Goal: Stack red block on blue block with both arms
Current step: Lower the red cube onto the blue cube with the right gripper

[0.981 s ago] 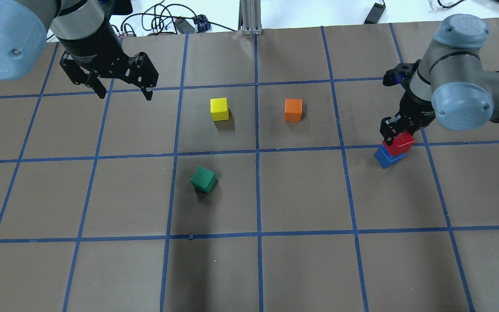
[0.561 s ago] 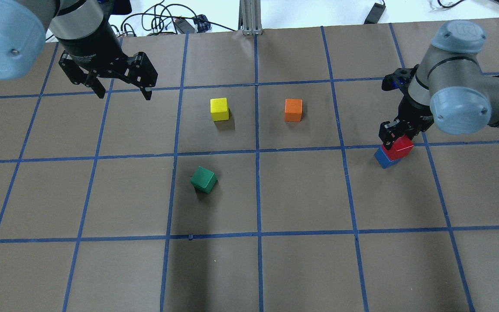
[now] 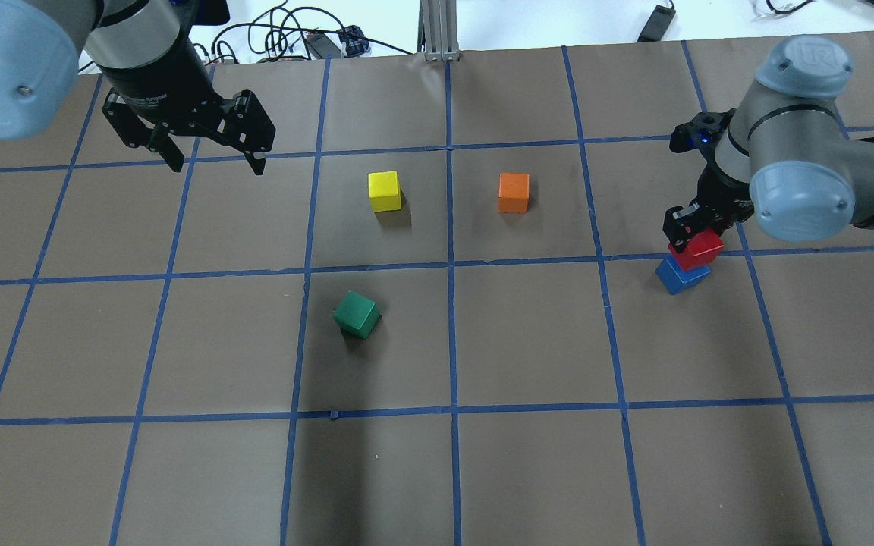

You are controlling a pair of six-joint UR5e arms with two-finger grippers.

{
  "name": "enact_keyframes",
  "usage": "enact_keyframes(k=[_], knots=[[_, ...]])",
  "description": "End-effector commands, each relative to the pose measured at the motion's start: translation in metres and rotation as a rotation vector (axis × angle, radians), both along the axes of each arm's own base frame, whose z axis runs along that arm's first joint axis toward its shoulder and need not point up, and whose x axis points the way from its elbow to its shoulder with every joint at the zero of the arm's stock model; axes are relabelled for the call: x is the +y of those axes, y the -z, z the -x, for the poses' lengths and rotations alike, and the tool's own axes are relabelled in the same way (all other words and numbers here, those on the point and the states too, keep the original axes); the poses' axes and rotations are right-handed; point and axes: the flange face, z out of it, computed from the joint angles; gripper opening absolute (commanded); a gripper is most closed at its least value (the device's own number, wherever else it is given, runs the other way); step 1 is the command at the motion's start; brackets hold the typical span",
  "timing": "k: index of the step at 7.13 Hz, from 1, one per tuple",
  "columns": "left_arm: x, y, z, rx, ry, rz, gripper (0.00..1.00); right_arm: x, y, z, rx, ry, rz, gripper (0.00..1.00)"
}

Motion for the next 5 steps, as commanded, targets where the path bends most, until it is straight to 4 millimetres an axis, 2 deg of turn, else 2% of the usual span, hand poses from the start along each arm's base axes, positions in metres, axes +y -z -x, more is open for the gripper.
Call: enact_keyframes(k=[1,2,3,4,5], knots=[[-0.0001,0.0003,-0.0008,-0.002,0.003,-0.001,1.00,0.0028,0.0025,-0.0004,0.000,0.000,-0.013,0.00],[-0.0003,0.0003,-0.0015,0.000,0.003,-0.001,1.00,0.0020,0.0019,-0.0003,0.000,-0.009,-0.005,0.35],[-0.0003,0.0003,-0.0016,-0.002,0.004,-0.001,1.00,0.0012,0.0009,-0.0002,0.001,-0.009,-0.001,0.96],[0.0003,-0.0021,-0.0024,-0.001,0.003,0.004,1.00,0.0017,0.0012,0.0005,0.007,-0.008,-0.005,1.00],[0.0001,-0.0021,-0.0032,-0.001,0.003,0.004,1.00,0.0022,-0.0026,0.0009,0.012,-0.007,-0.005,1.00]])
